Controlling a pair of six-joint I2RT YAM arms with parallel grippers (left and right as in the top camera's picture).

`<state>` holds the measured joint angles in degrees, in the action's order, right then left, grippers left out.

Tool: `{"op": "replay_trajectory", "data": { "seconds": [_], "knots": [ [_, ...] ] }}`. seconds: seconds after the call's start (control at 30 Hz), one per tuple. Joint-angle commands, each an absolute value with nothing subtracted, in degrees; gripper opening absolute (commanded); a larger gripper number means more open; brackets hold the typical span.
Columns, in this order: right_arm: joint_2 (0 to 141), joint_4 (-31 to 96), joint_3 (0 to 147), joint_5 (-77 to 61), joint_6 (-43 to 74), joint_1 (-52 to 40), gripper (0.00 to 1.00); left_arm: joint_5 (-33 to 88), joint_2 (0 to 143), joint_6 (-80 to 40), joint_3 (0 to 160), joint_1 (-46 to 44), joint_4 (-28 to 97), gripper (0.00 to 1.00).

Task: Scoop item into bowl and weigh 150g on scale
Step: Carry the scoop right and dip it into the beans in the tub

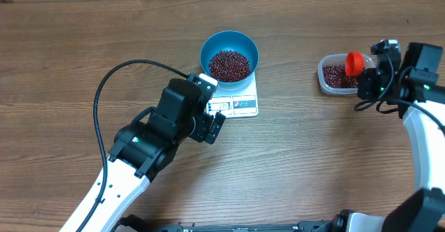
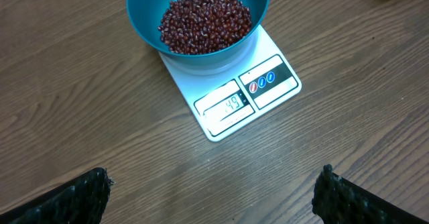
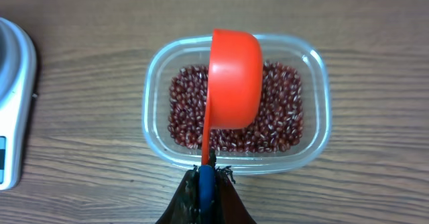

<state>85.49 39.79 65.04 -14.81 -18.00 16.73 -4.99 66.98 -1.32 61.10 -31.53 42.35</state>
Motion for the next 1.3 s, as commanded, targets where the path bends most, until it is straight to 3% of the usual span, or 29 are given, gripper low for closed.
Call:
{"op": "replay_trajectory", "data": {
  "seconds": [0.0, 0.7, 1.27],
  "knots": [
    [89.4, 37.9, 64.3, -15.1, -17.8, 16.8, 0.04, -5.3, 67.2, -1.7, 60.8, -31.9, 42.2, 0.99],
    [94.4, 36.8, 64.1, -15.5, -17.8, 16.8, 0.04, -5.3, 67.2, -1.7, 60.8, -31.9, 42.2, 1.00],
    [94.4, 42.8, 64.1, -20.7, -17.8, 16.7, 0.04, -5.3, 67.2, -1.7, 60.8, -31.9, 42.2, 1.00]
  ]
}}
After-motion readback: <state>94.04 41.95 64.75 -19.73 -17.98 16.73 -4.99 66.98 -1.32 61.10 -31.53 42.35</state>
